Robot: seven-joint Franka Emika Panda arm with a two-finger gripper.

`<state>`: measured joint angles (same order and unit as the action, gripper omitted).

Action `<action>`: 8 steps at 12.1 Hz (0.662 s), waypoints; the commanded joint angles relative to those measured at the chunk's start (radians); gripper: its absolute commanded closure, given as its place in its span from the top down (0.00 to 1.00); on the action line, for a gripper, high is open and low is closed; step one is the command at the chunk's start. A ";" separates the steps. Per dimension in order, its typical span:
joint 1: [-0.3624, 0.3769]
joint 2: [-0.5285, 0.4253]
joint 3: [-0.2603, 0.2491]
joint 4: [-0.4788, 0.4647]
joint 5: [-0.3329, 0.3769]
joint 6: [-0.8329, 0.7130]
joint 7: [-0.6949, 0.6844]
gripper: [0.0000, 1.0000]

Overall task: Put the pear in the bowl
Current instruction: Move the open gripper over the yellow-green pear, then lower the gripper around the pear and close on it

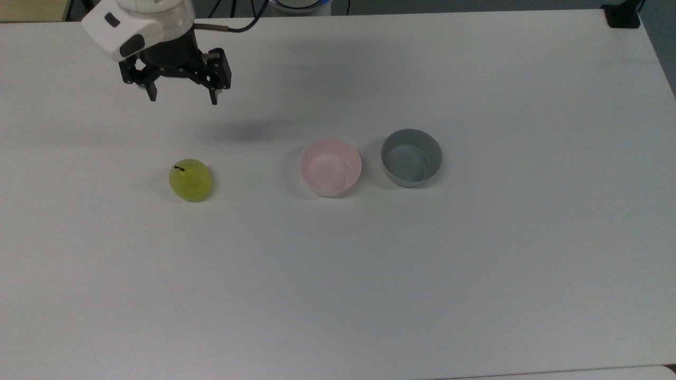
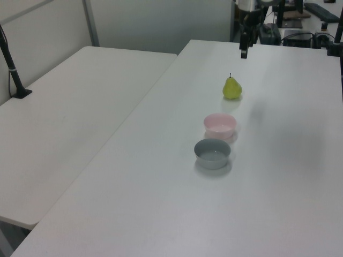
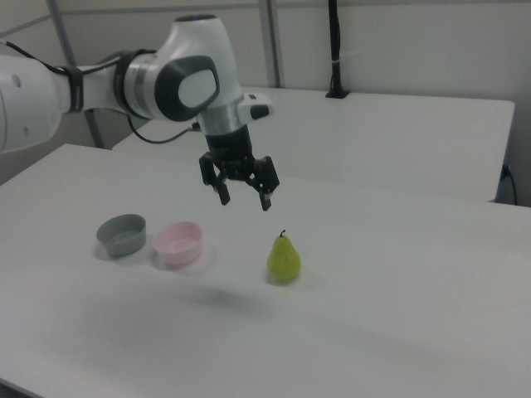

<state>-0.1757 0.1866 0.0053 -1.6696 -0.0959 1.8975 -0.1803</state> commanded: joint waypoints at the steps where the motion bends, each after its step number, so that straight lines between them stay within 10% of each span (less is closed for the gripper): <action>1: -0.004 0.031 -0.004 -0.087 -0.001 0.142 -0.045 1.00; 8: -0.024 0.192 -0.007 -0.102 -0.041 0.340 -0.038 1.00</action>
<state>-0.1870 0.3454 0.0022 -1.7596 -0.1251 2.1604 -0.1956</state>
